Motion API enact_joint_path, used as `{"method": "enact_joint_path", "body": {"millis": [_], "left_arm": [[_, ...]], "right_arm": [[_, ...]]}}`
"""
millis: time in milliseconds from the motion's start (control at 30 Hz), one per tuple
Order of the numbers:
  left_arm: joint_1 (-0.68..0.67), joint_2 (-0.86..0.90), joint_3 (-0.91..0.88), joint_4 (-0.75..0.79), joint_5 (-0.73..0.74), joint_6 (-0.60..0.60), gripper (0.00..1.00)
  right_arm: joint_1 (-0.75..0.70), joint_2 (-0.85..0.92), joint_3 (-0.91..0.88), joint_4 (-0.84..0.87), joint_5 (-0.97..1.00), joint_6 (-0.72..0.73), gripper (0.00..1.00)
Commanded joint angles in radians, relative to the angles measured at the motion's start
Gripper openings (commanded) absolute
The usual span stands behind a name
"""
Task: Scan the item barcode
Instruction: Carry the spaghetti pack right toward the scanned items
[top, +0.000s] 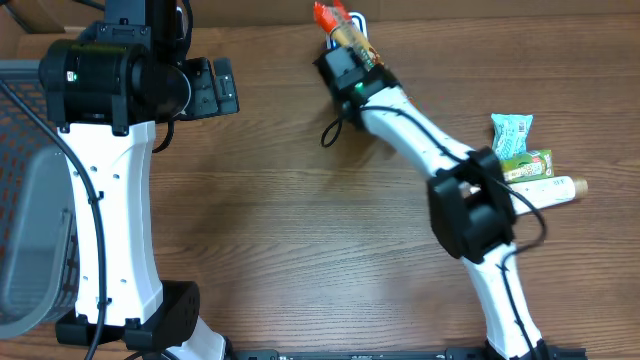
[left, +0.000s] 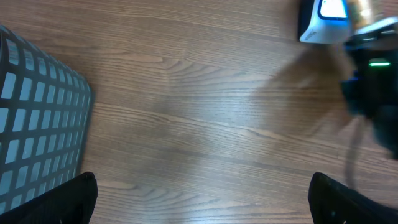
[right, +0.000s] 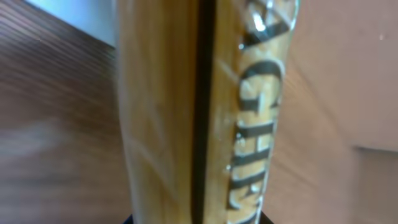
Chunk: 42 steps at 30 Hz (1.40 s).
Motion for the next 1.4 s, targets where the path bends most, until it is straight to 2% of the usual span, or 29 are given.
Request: {"method": "enact_joint_path", "body": {"millis": [0,100,233,400,633,733,800,867,1200,1367], "left_arm": [[0.001,0.004,0.002,-0.002,-0.01,0.019,1.0],[0.001,0.004,0.002,-0.002,-0.01,0.019,1.0],[0.001,0.004,0.002,-0.002,-0.009,0.019,1.0],[0.0,0.004,0.002,-0.002,-0.01,0.019,1.0],[0.0,0.004,0.002,-0.002,-0.01,0.019,1.0],[0.0,0.004,0.002,-0.002,-0.009,0.019,0.99],[0.0,0.004,0.002,-0.002,-0.009,0.019,1.0],[0.0,0.004,0.002,-0.002,-0.01,0.019,0.99],[0.0,0.004,0.002,-0.002,-0.01,0.019,1.0],[0.0,0.004,0.002,-0.002,-0.009,0.019,1.0]], "right_arm": [[-0.046,-0.287,0.033,-0.037,-0.152,0.195,0.04],[-0.106,-0.41,0.033,-0.143,-0.377,0.323,0.04],[-0.212,-0.525,0.033,-0.243,-0.693,0.415,0.04],[-0.354,-0.599,0.033,-0.365,-0.844,0.619,0.04],[-0.515,-0.603,0.032,-0.57,-0.794,0.81,0.04],[-0.558,-0.594,0.032,-0.658,-0.657,1.008,0.04],[-0.585,-0.587,0.032,-0.758,-0.525,1.241,0.04],[-0.598,-0.58,0.032,-0.827,-0.437,1.39,0.04],[-0.601,-0.577,-0.147,-0.768,-0.417,1.358,0.04],[-0.601,-0.577,-0.311,-0.658,-0.462,1.361,0.04]]}}
